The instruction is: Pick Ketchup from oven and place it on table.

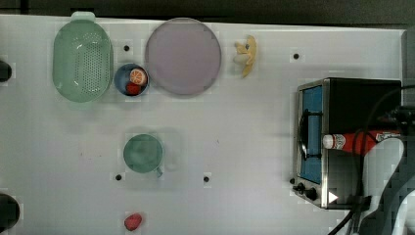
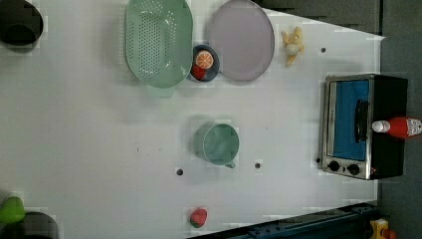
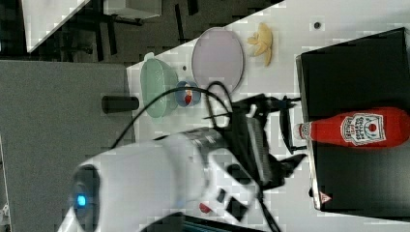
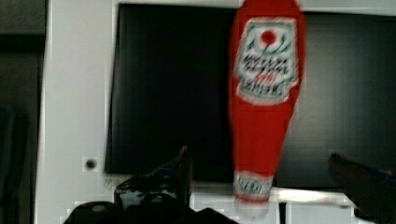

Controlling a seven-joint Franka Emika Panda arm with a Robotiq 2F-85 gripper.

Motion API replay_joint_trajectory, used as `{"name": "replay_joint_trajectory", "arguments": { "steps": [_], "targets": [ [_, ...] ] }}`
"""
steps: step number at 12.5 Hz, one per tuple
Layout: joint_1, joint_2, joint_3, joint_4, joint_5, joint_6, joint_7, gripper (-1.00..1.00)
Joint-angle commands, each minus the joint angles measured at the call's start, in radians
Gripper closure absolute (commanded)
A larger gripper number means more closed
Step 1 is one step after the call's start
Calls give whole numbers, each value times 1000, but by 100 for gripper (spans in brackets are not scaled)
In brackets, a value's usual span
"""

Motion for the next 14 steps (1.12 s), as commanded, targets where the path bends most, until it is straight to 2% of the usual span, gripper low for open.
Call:
{"name": "replay_joint_trajectory", "arguments": {
  "steps": [1, 5, 10, 11, 14],
  "targets": [
    [0, 116, -15, 7, 13, 29, -20, -100],
    [-23, 186, -18, 7, 59, 148, -20, -100],
    [-33, 247, -18, 3, 120, 158, -20, -100],
    [-33, 247, -17, 3, 120, 159, -20, -95],
    [-36, 243, -19, 9, 120, 157, -20, -20]
  ]
}}
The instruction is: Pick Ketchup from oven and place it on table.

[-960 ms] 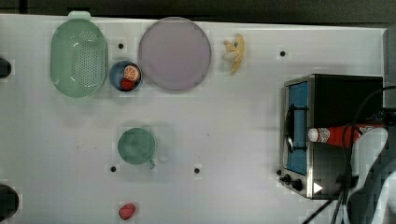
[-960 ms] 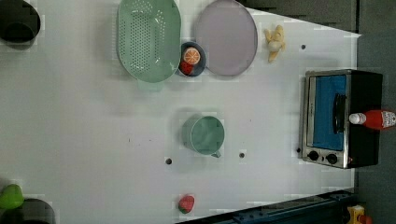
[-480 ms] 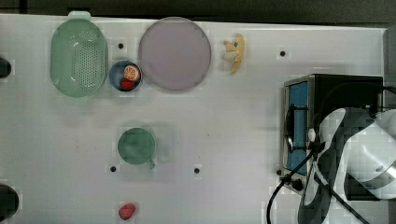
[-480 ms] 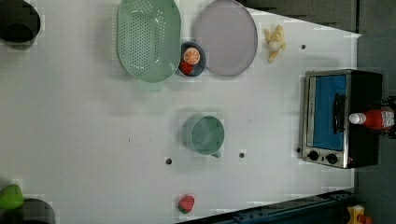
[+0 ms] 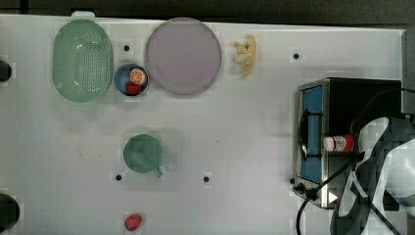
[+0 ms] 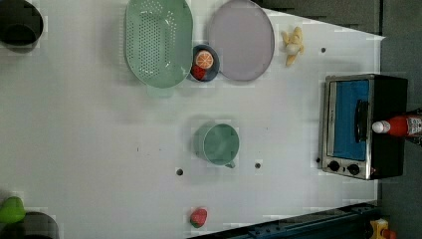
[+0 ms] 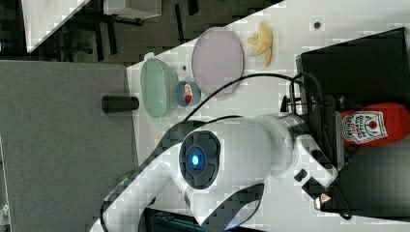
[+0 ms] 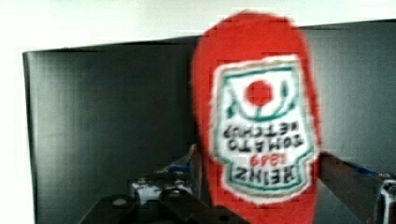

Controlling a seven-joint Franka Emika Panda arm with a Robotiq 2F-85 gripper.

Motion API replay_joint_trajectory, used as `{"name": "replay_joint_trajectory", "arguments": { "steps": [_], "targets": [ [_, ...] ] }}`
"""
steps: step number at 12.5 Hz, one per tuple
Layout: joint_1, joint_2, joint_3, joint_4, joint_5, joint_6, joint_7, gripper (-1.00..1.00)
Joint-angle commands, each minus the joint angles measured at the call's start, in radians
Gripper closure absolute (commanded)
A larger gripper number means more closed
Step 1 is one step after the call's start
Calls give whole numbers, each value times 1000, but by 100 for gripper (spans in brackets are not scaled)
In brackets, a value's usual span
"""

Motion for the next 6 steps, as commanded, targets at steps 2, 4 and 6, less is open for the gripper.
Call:
{"name": "replay_joint_trajectory", "arguments": {
  "steps": [2, 4, 6],
  "targets": [
    [25, -35, 20, 24, 3, -19, -20, -20],
    [77, -92, 51, 90, -19, -152, -20, -20],
    [128, -141, 94, 136, -37, -256, -20, -20]
  ]
}}
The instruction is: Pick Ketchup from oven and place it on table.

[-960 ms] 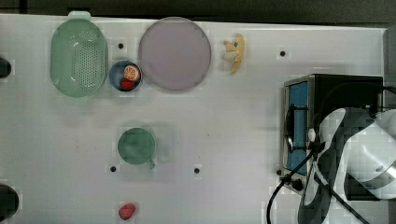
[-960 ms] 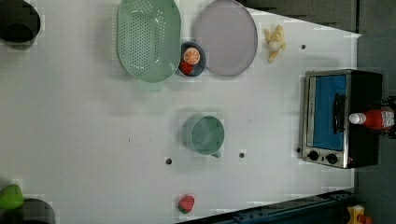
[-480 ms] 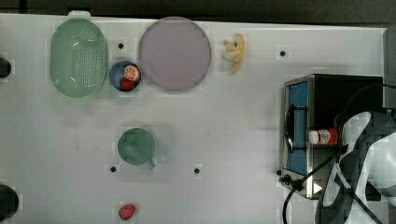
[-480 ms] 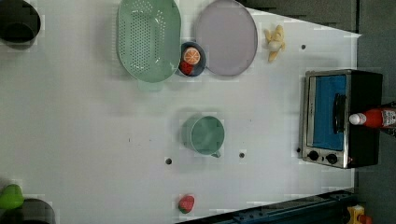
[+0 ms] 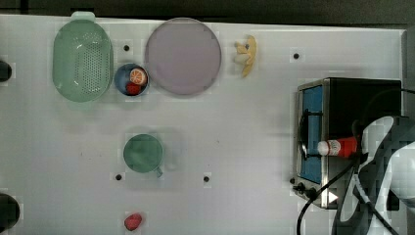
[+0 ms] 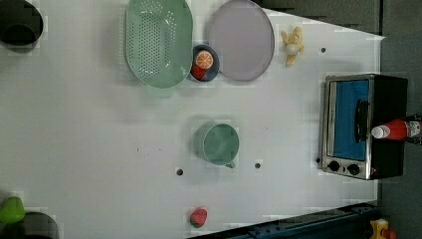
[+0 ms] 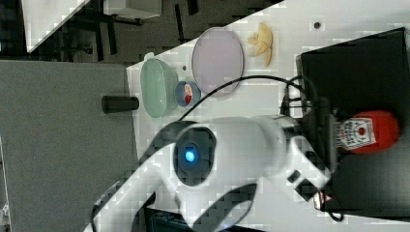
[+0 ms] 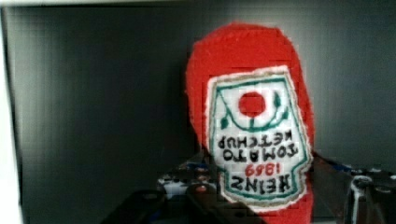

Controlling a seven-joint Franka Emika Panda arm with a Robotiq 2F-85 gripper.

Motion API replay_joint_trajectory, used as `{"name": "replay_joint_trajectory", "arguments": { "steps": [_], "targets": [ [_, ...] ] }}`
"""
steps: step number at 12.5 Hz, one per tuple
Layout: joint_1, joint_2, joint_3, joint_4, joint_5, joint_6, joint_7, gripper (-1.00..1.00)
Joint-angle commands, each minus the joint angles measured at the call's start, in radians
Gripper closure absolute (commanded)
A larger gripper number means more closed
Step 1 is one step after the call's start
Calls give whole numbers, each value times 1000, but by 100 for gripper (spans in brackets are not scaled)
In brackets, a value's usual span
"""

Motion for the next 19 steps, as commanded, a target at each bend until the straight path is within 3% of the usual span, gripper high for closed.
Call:
{"name": "replay_joint_trajectory", "arguments": {
  "steps": [1, 8, 9, 14, 19],
  "targets": [
    [131, -119, 94, 110, -25, -123, -20, -20],
    [246, -215, 397, 110, -26, -205, -20, -20],
    [255, -212, 466, 52, -30, -201, -20, -20],
    [251, -211, 459, -230, -74, 23, -20, -20],
    [250, -188, 441, -412, -74, 232, -20, -20]
  ]
}}
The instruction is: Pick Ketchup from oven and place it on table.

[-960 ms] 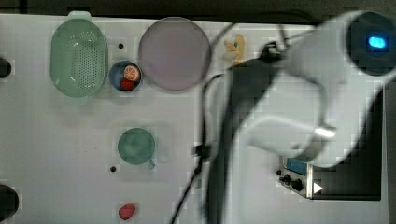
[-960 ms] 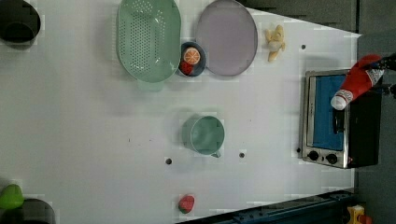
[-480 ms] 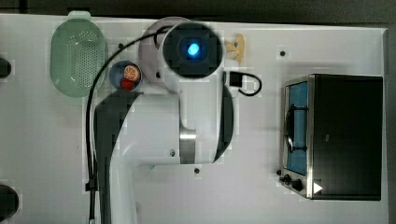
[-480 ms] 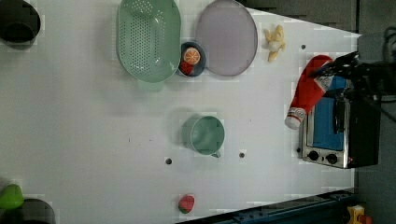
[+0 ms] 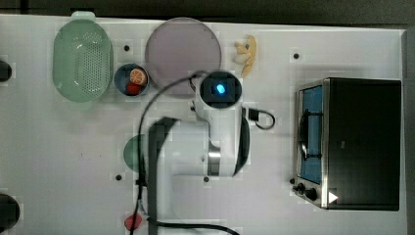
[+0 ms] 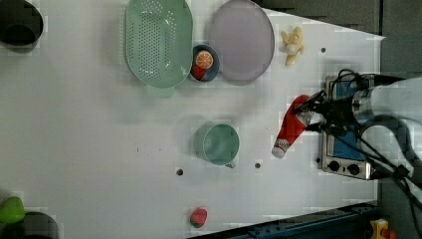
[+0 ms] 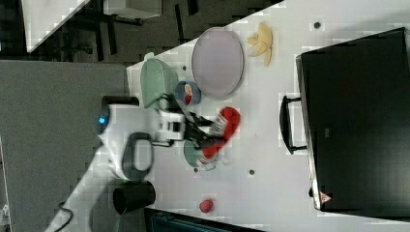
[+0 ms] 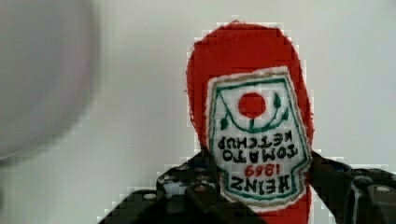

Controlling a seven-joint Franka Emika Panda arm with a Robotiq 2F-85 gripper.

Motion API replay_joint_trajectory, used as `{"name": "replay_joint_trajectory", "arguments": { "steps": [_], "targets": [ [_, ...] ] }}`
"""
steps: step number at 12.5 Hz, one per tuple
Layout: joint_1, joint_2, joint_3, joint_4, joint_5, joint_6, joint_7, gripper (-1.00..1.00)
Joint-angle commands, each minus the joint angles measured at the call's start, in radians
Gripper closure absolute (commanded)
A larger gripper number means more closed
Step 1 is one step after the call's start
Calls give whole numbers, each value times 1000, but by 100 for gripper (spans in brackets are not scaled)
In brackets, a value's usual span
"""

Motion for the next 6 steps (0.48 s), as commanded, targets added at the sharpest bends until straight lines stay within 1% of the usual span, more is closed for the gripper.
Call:
{"name": "replay_joint_trajectory", "arguments": {
  "steps": [1, 2, 3, 4, 5, 6],
  "targets": [
    [-23, -20, 24, -12, 8, 113, -11, -20],
    [-23, 20, 20, -31, 8, 167, -11, -20],
    [-23, 89, 15, -37, 8, 235, -11, -20],
    [-23, 120, 16, -37, 9, 260, -11, -20],
    [-23, 160, 16, -38, 9, 289, -11, -24],
    [-23, 179, 16, -40, 9, 314, -11, -38]
  ]
}}
